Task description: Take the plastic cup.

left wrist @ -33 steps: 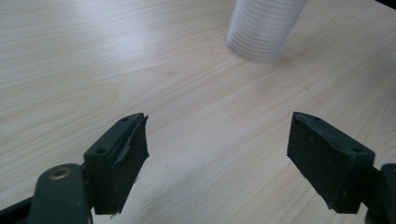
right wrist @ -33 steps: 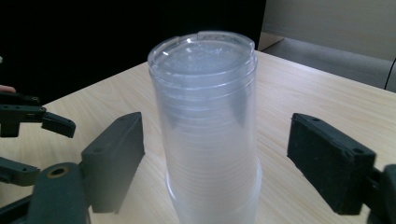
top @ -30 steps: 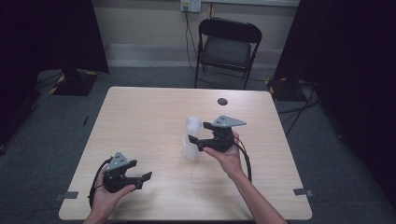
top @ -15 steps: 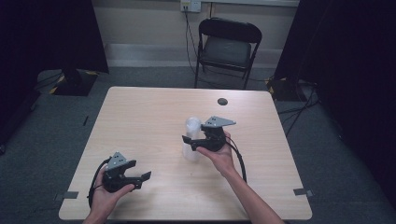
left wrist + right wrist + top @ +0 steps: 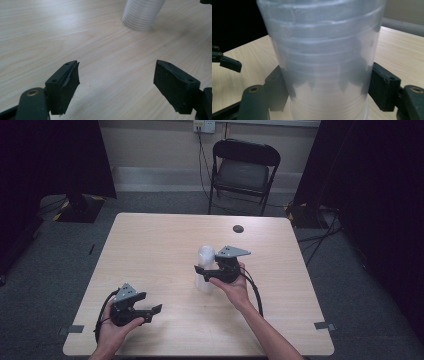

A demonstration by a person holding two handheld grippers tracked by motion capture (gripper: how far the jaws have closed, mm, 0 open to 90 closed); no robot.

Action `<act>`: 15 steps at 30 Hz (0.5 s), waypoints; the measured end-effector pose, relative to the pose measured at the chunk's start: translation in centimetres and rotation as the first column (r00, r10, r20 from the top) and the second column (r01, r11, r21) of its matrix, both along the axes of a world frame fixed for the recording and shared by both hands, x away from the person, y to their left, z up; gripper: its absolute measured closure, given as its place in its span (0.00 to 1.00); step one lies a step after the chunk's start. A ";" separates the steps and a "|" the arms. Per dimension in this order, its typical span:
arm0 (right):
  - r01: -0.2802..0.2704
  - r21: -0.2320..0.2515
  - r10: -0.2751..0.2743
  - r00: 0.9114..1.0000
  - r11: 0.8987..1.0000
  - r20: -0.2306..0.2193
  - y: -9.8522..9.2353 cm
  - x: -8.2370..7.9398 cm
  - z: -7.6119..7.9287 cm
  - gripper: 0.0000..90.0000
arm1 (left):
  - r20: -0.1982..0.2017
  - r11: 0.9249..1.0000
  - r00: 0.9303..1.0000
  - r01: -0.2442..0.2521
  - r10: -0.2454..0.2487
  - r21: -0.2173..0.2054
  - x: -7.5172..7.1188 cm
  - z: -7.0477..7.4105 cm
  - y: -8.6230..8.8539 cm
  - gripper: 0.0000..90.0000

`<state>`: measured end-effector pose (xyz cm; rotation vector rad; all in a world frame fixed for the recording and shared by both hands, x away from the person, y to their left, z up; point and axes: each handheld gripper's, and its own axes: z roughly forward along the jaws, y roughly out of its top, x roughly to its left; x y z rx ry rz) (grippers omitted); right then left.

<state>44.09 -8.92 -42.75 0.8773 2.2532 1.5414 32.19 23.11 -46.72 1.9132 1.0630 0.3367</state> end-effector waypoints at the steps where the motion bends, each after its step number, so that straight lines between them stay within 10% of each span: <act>1: -0.001 -0.002 0.001 1.000 1.000 0.003 0.0 0.0 0.0 0.31 | 0.000 1.000 1.000 -0.001 0.001 -0.001 0.0 0.0 0.0 0.23; 15: 0.010 0.009 -0.011 1.000 1.000 0.011 -0.1 -0.1 0.3 0.33 | 0.003 1.000 1.000 -0.009 0.009 -0.006 0.0 0.1 0.2 0.23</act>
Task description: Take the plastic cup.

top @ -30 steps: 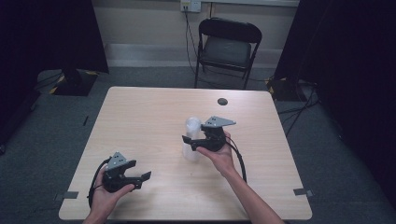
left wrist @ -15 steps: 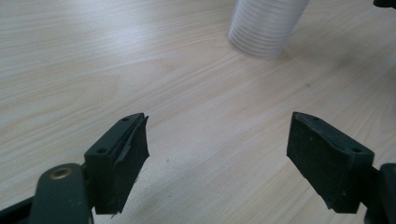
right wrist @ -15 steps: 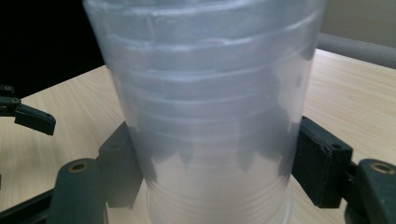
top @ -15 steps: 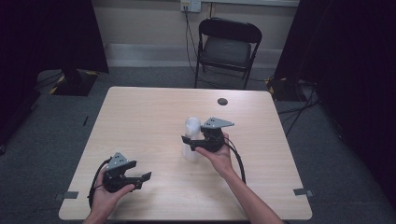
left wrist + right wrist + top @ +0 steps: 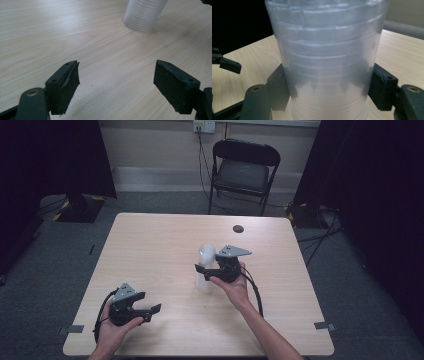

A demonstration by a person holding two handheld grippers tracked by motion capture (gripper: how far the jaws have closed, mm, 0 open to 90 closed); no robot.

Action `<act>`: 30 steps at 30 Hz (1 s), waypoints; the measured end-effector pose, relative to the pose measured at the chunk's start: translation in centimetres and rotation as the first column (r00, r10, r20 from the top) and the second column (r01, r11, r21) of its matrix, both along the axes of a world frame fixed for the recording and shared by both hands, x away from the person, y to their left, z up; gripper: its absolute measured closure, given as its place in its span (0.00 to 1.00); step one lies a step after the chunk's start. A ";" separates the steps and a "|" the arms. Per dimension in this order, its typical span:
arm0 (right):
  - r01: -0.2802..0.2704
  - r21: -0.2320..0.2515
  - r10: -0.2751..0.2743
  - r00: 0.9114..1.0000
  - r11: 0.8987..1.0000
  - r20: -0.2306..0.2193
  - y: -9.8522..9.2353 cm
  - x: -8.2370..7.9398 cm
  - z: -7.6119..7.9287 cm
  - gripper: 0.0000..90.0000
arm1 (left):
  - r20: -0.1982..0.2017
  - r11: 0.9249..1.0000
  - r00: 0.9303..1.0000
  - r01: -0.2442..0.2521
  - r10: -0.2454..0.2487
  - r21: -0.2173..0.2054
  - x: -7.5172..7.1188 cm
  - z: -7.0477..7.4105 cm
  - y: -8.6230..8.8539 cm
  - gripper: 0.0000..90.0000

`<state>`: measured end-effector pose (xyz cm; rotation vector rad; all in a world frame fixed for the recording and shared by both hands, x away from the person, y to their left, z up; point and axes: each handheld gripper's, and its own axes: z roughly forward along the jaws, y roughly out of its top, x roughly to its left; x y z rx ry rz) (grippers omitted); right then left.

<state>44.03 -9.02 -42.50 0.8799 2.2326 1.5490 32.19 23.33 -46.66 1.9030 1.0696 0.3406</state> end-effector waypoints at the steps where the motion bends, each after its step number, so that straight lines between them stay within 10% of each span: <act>1: 0.000 0.002 0.000 1.000 1.000 0.000 0.0 0.0 0.0 0.33 | 0.001 1.000 1.000 -0.002 0.002 0.000 0.0 0.0 0.0 0.23; 30: 0.004 0.020 -0.005 0.999 1.000 0.046 0.2 -0.2 2.1 0.35 | 0.003 1.000 1.000 -0.009 0.009 0.015 0.0 -0.1 0.1 0.23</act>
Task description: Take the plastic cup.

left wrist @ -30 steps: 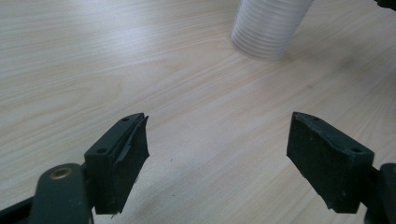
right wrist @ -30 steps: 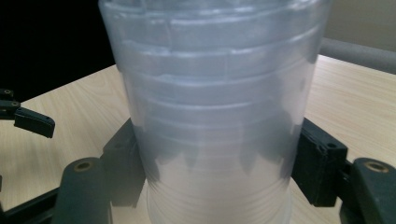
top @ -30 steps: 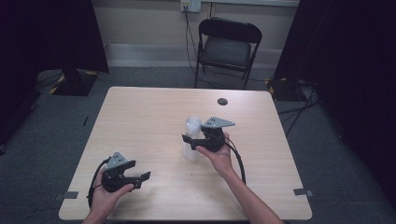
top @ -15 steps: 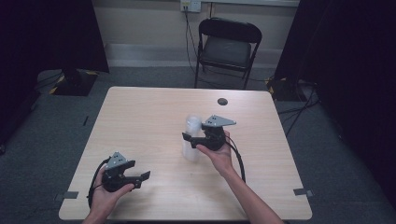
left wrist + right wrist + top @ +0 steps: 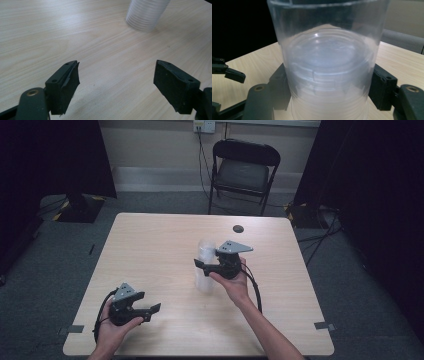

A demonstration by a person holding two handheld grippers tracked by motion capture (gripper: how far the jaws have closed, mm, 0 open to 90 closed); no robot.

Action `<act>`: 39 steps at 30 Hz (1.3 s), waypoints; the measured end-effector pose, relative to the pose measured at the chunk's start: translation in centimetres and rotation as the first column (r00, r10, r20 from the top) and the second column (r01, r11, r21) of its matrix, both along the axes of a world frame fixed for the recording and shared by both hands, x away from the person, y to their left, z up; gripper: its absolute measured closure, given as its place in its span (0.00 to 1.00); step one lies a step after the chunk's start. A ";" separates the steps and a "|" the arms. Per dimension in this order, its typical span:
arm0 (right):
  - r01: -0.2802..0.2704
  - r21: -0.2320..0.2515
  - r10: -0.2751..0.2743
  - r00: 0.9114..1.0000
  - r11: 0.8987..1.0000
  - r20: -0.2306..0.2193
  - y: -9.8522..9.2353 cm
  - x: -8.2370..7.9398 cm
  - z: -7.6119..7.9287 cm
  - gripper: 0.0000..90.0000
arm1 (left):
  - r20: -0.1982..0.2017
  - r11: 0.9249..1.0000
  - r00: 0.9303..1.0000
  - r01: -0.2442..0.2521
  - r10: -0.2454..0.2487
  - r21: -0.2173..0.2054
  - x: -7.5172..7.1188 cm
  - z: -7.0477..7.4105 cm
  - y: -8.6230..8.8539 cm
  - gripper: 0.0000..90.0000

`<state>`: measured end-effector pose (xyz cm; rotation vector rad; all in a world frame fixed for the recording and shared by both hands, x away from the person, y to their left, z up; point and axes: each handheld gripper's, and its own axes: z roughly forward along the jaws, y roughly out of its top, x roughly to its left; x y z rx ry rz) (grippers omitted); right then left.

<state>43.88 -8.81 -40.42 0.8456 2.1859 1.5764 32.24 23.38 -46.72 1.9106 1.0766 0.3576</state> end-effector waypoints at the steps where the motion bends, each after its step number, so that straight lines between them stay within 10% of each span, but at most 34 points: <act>1: 0.000 0.002 0.000 1.000 1.000 0.000 0.0 0.0 0.1 0.35 | -0.004 1.000 1.000 0.003 -0.003 -0.002 0.0 0.0 -0.1 0.23; 39: 0.009 0.040 -0.009 1.000 0.999 0.008 -0.8 -0.3 4.0 0.37 | 0.005 1.000 1.000 0.013 -0.013 0.017 0.0 -0.1 -0.3 0.24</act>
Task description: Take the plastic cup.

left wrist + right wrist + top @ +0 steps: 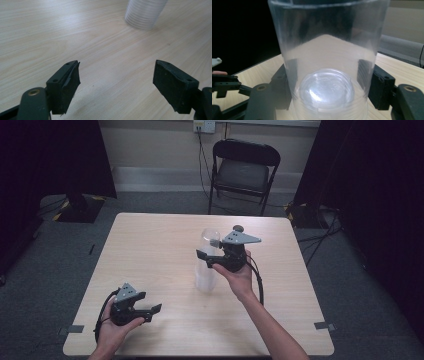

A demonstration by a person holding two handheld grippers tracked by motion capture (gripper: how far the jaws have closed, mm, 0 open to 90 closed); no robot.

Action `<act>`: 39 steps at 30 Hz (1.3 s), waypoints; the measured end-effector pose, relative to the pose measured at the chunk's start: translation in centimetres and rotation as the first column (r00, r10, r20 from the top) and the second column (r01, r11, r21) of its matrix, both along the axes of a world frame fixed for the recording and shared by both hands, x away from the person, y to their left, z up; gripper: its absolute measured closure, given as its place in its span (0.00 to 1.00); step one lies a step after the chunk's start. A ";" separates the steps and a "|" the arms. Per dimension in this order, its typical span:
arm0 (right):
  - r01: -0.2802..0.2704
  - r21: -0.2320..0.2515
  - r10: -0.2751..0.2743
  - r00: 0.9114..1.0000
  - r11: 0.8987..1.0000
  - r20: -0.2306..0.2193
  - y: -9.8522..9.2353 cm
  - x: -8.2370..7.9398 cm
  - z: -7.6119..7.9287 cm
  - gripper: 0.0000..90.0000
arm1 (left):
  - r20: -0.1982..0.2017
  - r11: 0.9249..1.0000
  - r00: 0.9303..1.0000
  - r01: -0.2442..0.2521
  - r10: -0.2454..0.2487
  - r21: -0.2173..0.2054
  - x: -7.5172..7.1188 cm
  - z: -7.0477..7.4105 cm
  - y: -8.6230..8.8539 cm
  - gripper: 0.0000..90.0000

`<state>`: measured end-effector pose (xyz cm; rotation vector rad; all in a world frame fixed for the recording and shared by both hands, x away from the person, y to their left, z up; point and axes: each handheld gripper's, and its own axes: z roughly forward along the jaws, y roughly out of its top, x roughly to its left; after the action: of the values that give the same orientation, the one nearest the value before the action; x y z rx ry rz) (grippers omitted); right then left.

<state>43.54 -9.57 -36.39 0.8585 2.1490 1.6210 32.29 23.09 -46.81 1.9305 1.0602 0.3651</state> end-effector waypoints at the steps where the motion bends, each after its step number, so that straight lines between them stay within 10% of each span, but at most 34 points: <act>1: -0.006 0.007 0.006 1.000 1.000 -0.002 0.0 0.0 0.2 0.37 | 0.000 1.000 1.000 0.001 -0.001 0.000 0.0 0.0 0.0 0.24; 39: 0.035 0.111 -0.039 0.999 0.993 0.034 -3.8 -1.0 4.8 0.40 | 0.007 1.000 1.000 0.003 -0.003 0.016 0.3 -0.4 -0.7 0.21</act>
<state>42.52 -13.32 -31.63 0.8888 2.0231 1.7371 32.55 22.42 -47.18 1.9433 1.0526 0.3798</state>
